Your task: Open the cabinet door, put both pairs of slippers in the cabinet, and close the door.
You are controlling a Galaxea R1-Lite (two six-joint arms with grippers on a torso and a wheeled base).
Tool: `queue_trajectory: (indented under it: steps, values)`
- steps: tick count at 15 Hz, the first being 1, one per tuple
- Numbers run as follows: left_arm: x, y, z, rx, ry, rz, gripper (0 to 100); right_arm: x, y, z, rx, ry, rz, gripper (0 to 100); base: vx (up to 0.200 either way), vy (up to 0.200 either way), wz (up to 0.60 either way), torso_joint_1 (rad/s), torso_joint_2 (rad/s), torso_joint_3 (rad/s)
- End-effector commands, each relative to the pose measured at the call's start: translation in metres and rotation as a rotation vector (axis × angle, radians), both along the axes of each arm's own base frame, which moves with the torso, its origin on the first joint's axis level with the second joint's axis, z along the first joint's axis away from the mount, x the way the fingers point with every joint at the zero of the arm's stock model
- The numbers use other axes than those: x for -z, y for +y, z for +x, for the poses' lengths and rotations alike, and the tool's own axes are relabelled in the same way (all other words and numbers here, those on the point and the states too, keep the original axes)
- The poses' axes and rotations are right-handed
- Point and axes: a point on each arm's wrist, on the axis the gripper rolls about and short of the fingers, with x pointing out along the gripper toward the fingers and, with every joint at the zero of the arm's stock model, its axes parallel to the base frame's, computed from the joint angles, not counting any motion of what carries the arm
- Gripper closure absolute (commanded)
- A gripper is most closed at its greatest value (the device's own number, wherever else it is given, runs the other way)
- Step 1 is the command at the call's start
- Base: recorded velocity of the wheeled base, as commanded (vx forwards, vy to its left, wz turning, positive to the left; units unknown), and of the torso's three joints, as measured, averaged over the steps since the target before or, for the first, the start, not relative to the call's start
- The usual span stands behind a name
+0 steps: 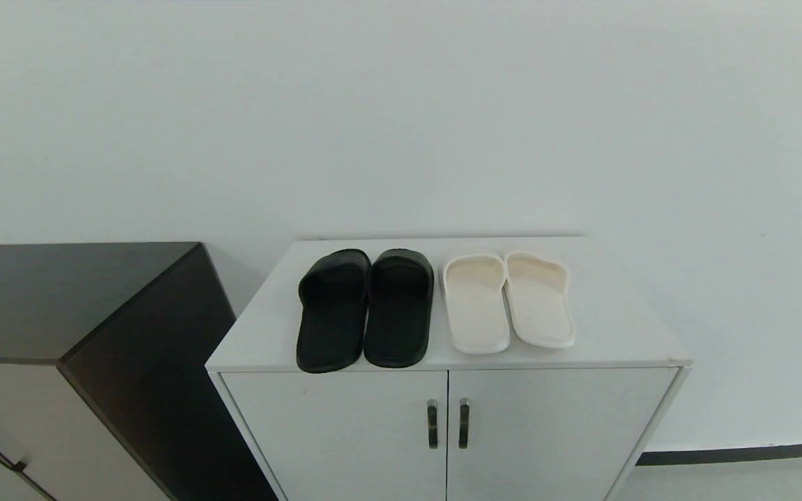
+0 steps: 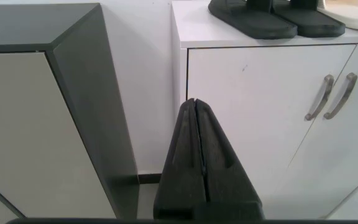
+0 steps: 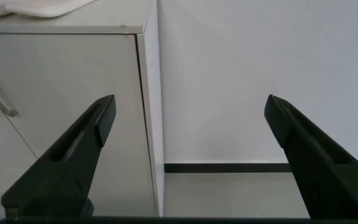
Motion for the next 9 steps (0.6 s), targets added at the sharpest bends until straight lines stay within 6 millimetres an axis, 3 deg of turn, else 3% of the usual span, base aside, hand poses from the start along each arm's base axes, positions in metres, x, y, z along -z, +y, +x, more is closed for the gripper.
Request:
queue_trajectory:
  steps: [1, 2, 4, 5, 7, 9]
  values:
    - [0.0, 0.0, 0.0, 0.002, 0.001, 0.0, 100, -0.001, 0.0, 0.0, -0.002, -0.008, -0.006, 0, 0.0, 0.0, 0.0, 0.0, 0.0, 0.0]
    - [0.0, 0.0, 0.0, 0.002, 0.0, 0.003, 100, -0.003, 0.0, 0.0, -0.002, -0.02, -0.008, 0, 0.0, 0.0, 0.0, 0.0, 0.0, 0.0]
    - [0.0, 0.0, 0.0, 0.004, 0.0, 0.005, 100, -0.063, 0.0, -0.012, -0.022, -0.148, 0.04, 0, 0.0, 0.0, 0.0, 0.0, 0.0, 0.0]
    - [0.0, 0.0, 0.0, 0.004, 0.0, 0.005, 100, -0.092, 0.002, 0.0, -0.09, -0.036, 0.074, 0, 0.0, 0.0, 0.0, 0.0, 0.0, 0.0]
    - [0.0, 0.0, 0.0, 0.004, 0.0, 0.003, 100, -0.107, 0.004, 0.044, -0.192, 0.137, 0.076, 0, 0.0, 0.0, 0.0, 0.0, 0.0, 0.0]
    - [0.0, 0.0, 0.0, 0.004, 0.0, 0.005, 100, -0.118, 0.011, 0.085, -0.294, 0.176, 0.099, 0, 0.0, 0.0, 0.0, 0.0, 0.0, 0.0]
